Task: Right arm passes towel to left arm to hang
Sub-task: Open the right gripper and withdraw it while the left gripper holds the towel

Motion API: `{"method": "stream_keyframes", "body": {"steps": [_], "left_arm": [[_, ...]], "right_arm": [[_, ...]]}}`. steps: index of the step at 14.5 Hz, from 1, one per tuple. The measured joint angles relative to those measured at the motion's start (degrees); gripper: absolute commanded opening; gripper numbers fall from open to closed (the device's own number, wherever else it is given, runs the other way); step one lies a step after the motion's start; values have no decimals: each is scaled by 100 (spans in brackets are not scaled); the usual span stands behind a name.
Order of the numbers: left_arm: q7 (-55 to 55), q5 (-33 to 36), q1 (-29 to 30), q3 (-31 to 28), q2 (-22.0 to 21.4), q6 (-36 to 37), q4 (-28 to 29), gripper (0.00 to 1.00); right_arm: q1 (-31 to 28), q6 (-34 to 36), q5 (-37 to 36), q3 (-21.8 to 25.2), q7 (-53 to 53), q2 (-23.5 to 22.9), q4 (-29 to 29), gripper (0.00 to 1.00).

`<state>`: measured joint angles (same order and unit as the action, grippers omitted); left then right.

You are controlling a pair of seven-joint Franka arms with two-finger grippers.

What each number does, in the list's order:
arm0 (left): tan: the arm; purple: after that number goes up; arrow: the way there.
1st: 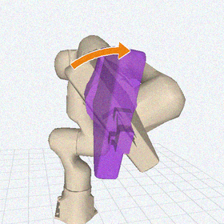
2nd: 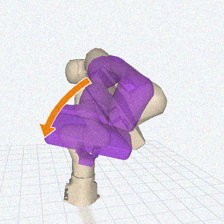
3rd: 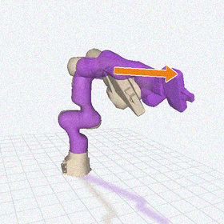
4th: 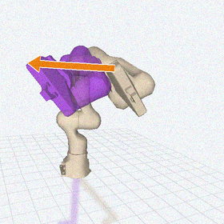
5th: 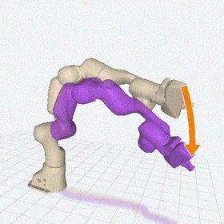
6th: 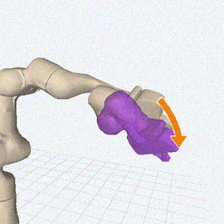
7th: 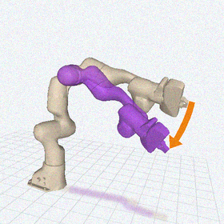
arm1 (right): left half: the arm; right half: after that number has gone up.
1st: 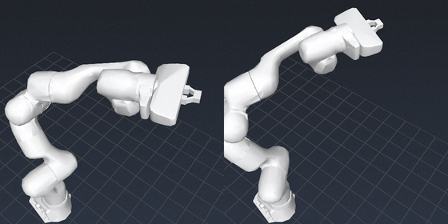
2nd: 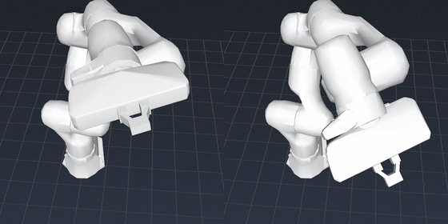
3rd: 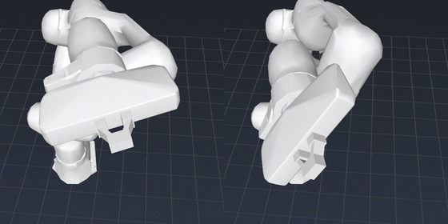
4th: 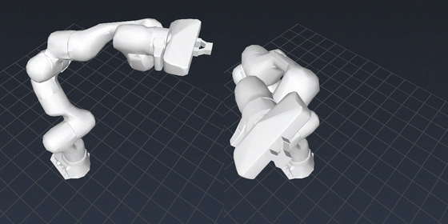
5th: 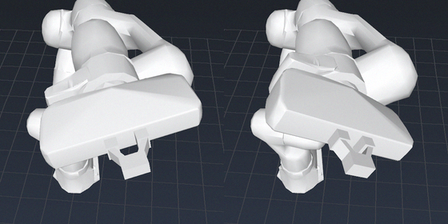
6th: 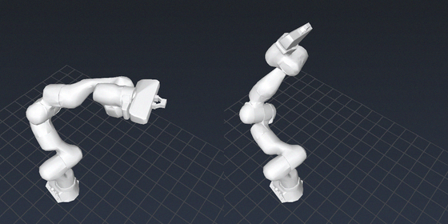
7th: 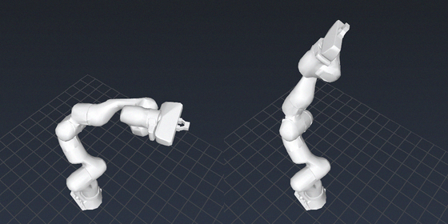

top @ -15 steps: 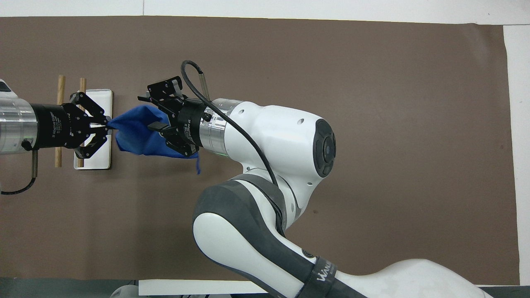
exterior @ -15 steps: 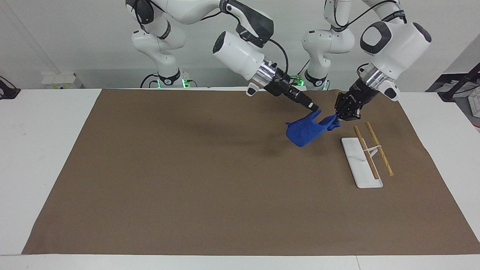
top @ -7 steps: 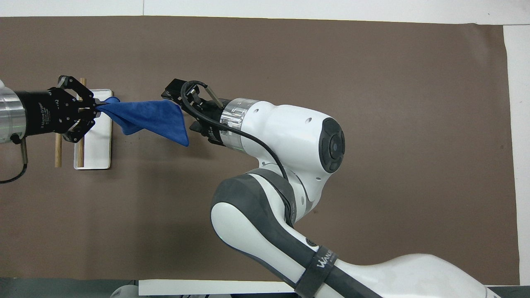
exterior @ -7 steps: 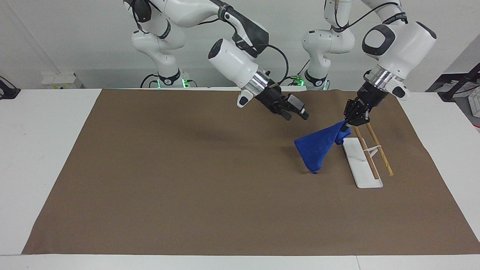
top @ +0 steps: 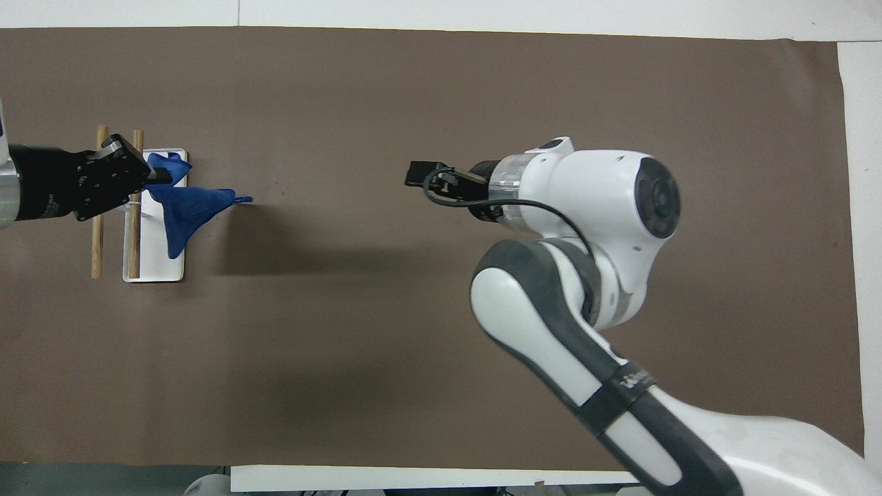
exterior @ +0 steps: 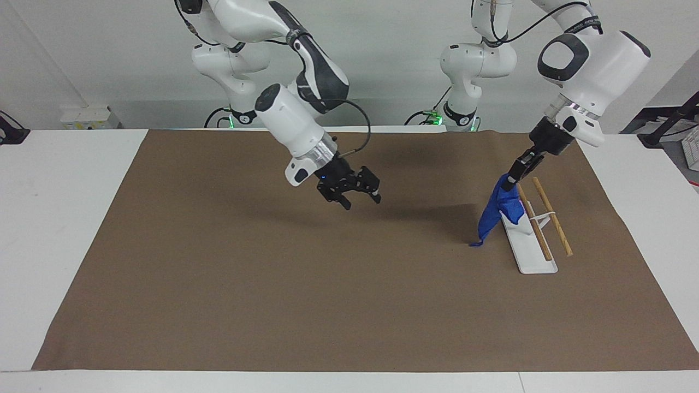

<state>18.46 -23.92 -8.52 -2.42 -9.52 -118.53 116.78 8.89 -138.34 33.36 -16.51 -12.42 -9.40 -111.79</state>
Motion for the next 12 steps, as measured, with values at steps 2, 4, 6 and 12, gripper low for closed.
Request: {"method": "stream_keyframes", "body": {"steps": [2, 4, 6, 12], "left_arm": [[-345, 271, 25, -3, 97, 287, -274, 0], [-461, 326, 28, -3, 169, 352, -394, 0], [-486, 330, 55, -3, 219, 352, -448, 0], [-508, 338, 287, -15, 296, 92, -451, 0]], "right_arm": [[-36, 1113, -586, 782, 679, 206, 36, 100], [-61, 2208, -1423, 1495, 949, 354, 183, 100], [-84, 2849, -2177, 1955, 990, 439, 336, 100], [-75, 3857, -2840, 2775, 1010, 888, 820, 100]]}}
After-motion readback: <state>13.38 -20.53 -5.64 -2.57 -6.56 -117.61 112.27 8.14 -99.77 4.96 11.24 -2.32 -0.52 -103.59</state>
